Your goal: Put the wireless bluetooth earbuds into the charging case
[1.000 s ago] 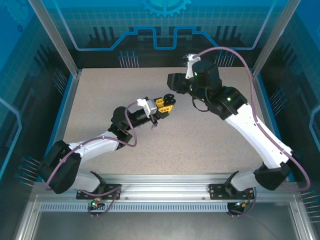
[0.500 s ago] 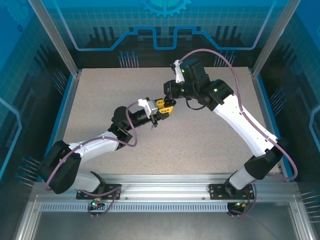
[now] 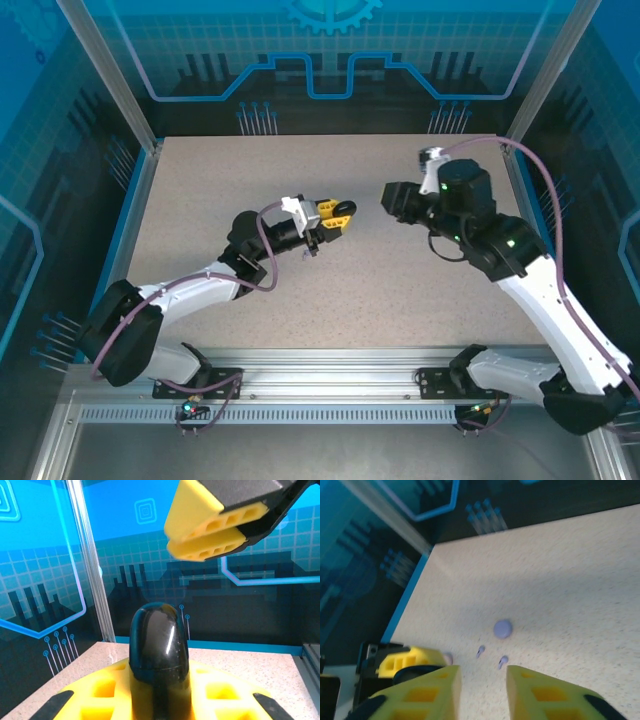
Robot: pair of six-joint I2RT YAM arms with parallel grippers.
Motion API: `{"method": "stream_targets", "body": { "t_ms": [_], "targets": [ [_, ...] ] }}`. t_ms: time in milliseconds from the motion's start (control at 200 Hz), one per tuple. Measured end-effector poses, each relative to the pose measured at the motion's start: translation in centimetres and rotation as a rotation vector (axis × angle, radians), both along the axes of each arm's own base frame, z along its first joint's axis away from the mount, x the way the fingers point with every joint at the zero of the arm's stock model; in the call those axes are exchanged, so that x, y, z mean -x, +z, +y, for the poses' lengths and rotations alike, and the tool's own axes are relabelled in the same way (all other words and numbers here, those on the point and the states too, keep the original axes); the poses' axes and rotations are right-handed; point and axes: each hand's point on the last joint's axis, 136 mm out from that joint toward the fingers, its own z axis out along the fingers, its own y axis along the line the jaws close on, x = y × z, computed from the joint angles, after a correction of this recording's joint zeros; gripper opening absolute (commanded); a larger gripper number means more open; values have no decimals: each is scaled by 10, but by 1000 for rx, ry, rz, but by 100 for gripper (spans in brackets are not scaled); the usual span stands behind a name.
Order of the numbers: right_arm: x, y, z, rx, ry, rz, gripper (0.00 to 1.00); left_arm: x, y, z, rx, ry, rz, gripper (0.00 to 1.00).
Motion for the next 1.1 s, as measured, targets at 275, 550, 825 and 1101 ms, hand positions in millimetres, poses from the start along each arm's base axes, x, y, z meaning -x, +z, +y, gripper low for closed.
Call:
{"method": "stream_targets", "body": {
  "t_ms": [275, 550, 825, 1101],
  "targets": [
    [2, -42, -40, 35, -162, 53, 50, -22, -13, -15, 2, 18, 184, 0],
    [20, -113, -64, 99, -250, 173, 54, -33, -74, -64, -56, 1, 479, 0],
    [33, -112, -86, 104, -321, 157, 54, -41, -136, -108, -88, -25, 781, 0],
    [34, -123, -90, 125, -343, 186, 55, -51, -193, -118, -73, 24, 1081, 0]
  ]
}}
